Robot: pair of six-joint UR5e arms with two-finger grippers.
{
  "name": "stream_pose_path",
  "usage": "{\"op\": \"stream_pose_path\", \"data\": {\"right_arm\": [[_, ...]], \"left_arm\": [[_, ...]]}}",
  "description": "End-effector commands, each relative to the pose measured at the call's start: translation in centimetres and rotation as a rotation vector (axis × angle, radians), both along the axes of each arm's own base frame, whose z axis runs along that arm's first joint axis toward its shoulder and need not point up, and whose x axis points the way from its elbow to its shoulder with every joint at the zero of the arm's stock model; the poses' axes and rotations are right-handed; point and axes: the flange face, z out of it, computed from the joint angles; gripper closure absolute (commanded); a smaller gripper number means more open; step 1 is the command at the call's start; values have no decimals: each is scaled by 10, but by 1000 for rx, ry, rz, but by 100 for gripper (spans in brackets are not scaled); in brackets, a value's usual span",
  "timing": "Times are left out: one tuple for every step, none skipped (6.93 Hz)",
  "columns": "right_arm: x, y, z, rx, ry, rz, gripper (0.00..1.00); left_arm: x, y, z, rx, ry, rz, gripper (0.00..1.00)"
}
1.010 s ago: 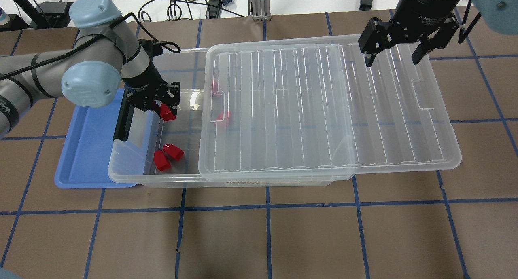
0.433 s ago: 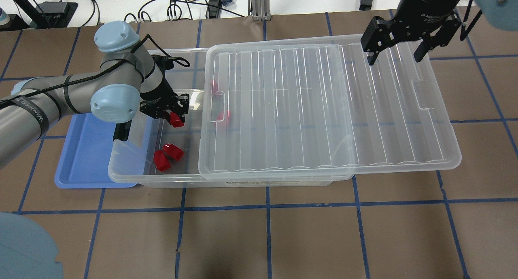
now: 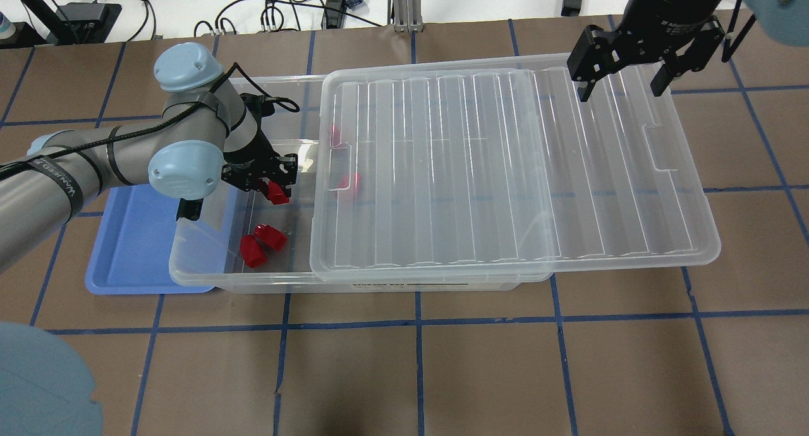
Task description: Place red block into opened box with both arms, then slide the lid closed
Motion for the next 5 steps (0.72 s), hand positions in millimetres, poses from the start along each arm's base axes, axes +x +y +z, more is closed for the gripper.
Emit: {"op": "stream_pose_path", "data": {"right_arm": [[-27,-3,0,11,31,-3,0],[-53,-5,4,38,29,-32,0],[-99,-9,3,76,11,-59,0],[-133,-11,2,85,1,-55,0],[-168,-16,-8,92,2,64,0]], "left_arm": [[2,-1,-12,11,-3,-24,81],[1,-2,-14,13,-5,-24,54],[2,-5,-9,-2,-7,-23,29],[2,-7,10,-37,-12,-20,12],[3,-14,36,-68,-35,-27,0]]}}
